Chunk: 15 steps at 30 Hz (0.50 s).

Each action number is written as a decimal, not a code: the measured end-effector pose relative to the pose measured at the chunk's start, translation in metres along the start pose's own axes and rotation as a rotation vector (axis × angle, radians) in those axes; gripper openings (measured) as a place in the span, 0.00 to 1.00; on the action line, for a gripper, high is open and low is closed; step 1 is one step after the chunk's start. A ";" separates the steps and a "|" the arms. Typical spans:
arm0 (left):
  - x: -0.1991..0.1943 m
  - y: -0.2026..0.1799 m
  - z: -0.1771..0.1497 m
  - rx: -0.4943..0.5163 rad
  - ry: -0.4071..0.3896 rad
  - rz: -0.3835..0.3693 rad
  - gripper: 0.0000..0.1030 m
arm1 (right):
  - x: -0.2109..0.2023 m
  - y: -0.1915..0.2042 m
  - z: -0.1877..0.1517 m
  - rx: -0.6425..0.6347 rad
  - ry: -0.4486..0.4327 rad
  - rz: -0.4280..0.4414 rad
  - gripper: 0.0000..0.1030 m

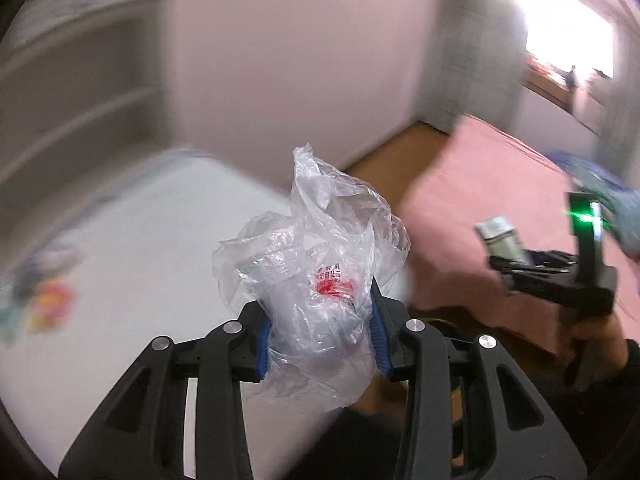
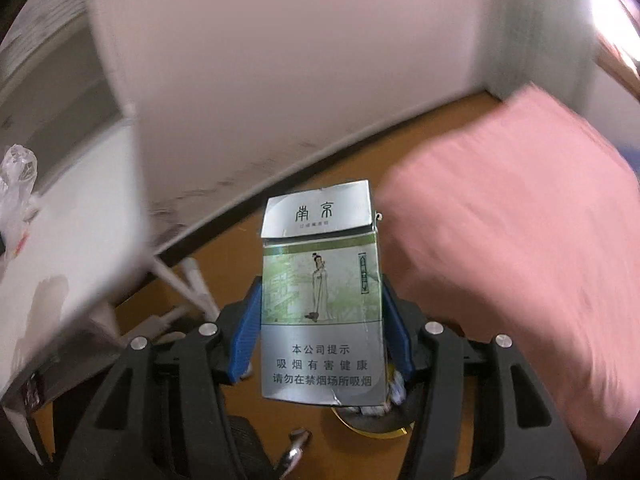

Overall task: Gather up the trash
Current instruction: 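Carry the cigarette pack and plastic bag over the bin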

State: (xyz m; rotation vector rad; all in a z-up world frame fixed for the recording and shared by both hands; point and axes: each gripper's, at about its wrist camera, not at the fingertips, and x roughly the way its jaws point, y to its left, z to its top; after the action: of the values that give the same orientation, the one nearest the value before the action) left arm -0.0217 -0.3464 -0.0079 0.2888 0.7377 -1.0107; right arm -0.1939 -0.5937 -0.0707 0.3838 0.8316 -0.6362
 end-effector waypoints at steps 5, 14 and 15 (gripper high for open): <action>0.077 -0.077 -0.010 0.061 0.074 -0.143 0.37 | 0.032 -0.070 -0.028 0.174 0.116 -0.067 0.53; 0.219 -0.158 -0.069 0.086 0.294 -0.260 0.37 | 0.080 -0.124 -0.058 0.316 0.285 -0.091 0.53; 0.230 -0.164 -0.076 0.090 0.308 -0.262 0.37 | 0.080 -0.127 -0.060 0.330 0.289 -0.084 0.53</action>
State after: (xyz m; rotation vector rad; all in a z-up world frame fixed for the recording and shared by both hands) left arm -0.1193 -0.5428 -0.2013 0.4398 1.0291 -1.2662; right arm -0.2707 -0.6858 -0.1797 0.7562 1.0237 -0.8111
